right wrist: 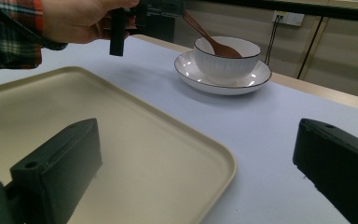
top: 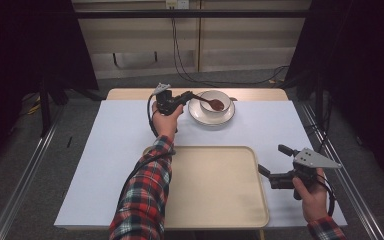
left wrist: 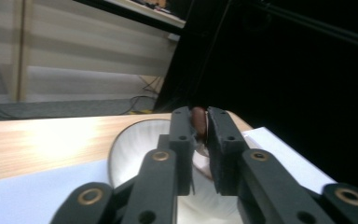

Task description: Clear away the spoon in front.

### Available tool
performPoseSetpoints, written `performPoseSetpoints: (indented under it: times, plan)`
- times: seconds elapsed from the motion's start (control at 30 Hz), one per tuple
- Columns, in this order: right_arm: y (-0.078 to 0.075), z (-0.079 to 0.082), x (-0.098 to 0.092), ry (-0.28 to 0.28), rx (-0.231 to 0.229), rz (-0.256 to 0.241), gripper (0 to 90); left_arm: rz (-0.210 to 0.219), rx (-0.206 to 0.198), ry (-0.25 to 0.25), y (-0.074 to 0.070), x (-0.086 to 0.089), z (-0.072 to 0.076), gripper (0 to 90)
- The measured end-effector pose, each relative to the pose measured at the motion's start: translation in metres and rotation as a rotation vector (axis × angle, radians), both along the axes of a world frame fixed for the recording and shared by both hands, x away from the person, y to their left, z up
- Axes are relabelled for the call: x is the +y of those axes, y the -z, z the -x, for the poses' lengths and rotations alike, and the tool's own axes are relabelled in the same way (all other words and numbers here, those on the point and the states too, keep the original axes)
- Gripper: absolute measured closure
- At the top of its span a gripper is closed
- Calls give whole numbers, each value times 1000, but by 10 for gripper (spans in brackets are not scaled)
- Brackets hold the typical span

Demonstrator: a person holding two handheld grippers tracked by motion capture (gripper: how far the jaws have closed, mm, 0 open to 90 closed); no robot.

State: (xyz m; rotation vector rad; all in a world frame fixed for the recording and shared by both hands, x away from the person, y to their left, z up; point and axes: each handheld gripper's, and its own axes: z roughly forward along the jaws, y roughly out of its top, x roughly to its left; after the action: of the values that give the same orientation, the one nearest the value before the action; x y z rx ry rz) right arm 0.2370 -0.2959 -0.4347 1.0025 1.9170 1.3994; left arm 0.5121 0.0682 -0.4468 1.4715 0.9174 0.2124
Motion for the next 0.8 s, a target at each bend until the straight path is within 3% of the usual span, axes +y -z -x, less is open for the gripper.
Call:
performPoseSetpoints:
  times: [0.23,0.3,0.4,0.43,0.47,0.5,0.57,0.63,0.67,0.7,0.8]
  plan:
    - [0,0,0,0,-1,0,6,9,-29,1,-12,3,1,834]
    - [0,0,0,1,-3,3,6,49,-39,-12,-16,2,2,834]
    - [0,0,-1,0,-4,6,6,37,-69,-7,-23,6,5,834]
    - [0,0,0,-1,-9,3,6,53,-69,-17,-26,7,5,834]
    - [-1,0,0,0,-6,2,6,106,-60,-42,-29,5,7,834]
    - [-1,-1,0,-6,-11,3,6,81,-74,-24,-31,10,7,834]
    - [-2,-1,1,-2,-6,-3,6,72,-83,-17,-34,14,8,834]
    - [-1,-1,2,-5,-14,7,6,78,-93,-33,-40,17,10,834]
    - [-1,0,2,-6,-13,10,6,127,-85,-57,-43,14,11,834]
    - [-2,1,2,-3,-9,8,6,93,-104,-43,-45,18,11,834]
    - [-2,2,2,-5,-19,8,6,113,-113,-37,-52,18,12,834]
